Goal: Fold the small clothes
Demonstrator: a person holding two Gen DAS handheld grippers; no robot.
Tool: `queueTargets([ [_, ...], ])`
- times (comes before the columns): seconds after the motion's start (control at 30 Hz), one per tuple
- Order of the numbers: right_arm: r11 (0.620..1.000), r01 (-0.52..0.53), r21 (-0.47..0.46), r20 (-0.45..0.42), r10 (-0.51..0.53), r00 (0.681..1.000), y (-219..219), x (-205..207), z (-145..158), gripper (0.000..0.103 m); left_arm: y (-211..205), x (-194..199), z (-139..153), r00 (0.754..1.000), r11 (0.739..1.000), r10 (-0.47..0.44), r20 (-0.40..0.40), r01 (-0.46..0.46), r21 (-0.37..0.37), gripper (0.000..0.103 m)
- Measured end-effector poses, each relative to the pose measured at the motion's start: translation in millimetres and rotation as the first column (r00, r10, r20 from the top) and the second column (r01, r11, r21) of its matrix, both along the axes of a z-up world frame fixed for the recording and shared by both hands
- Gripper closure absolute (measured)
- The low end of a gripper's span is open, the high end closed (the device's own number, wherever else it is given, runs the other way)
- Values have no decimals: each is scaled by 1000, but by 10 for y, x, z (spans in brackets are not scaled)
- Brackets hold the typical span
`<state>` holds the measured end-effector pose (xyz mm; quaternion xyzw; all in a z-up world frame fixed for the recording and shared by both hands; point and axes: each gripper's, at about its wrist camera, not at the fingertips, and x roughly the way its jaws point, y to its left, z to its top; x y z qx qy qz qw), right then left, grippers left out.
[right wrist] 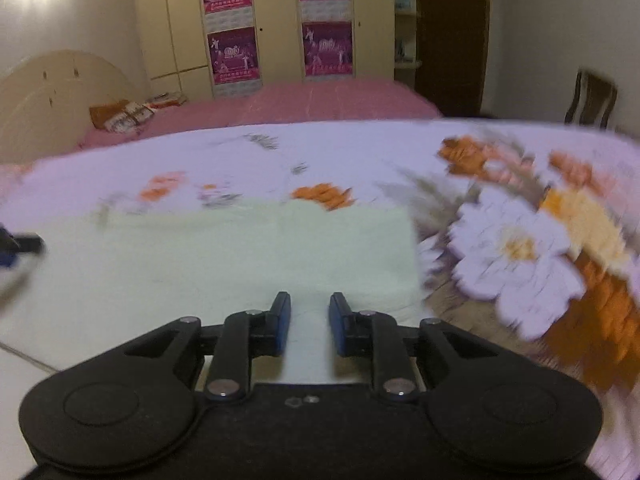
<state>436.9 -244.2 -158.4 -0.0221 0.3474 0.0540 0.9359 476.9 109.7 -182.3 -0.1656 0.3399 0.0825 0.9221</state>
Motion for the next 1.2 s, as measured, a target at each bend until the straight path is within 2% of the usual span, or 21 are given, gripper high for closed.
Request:
queueTargets([
  [0.03, 1000, 11, 21, -8, -11, 1000, -29, -4, 21, 83, -4, -23, 5, 1000, 1000, -9, 3, 9, -16, 29],
  [0.1, 999, 7, 39, 0, -7, 1000, -3, -43, 68, 81, -57, -42, -1, 999, 999, -38, 5, 38, 29, 29],
  [0.23, 999, -41, -22, 21, 41, 999, 154, -100, 48, 78, -191, -153, 53, 997, 994, -71, 12, 70, 80, 29],
  [0.33, 997, -40, -63, 12, 41, 999, 187, -90, -5, 77, -305, -150, 69, 995, 986, -90, -43, 95, 134, 29],
  [0.43, 999, -21, -41, -12, 20, 1000, 159, -68, 74, 77, -373, -185, 126, 994, 980, -78, -73, 90, 176, 29],
  [0.53, 1000, -31, -1, 11, 31, 999, 163, -154, 208, 74, -469, -270, 268, 993, 979, -97, -63, 107, 173, 29],
  [0.7, 996, -79, 34, 10, 79, 997, 314, -254, 288, 70, -773, -327, 415, 982, 969, -184, -51, 190, 161, 29],
  [0.83, 991, -130, 24, 5, 130, 991, 523, -319, 254, 70, -994, -342, 336, 971, 959, -226, -76, 235, 155, 29],
  [0.93, 987, -161, -25, -26, 160, 987, 617, -327, 129, 69, -1062, -371, 157, 966, 949, -234, -106, 251, 190, 29],
  [1.0, 985, -162, -53, -32, 160, 987, 549, -328, 43, 69, -1073, -424, 117, 964, 936, -253, -83, 266, 233, 29],
  [1.07, 985, -143, -100, -15, 142, 990, 427, -347, 19, 67, -1043, -447, 124, 963, 934, -257, -84, 270, 234, 29],
  [1.2, 993, -84, -81, -9, 84, 996, 79, -356, 34, 67, -1031, -460, 160, 966, 936, -242, -90, 257, 239, 29],
])
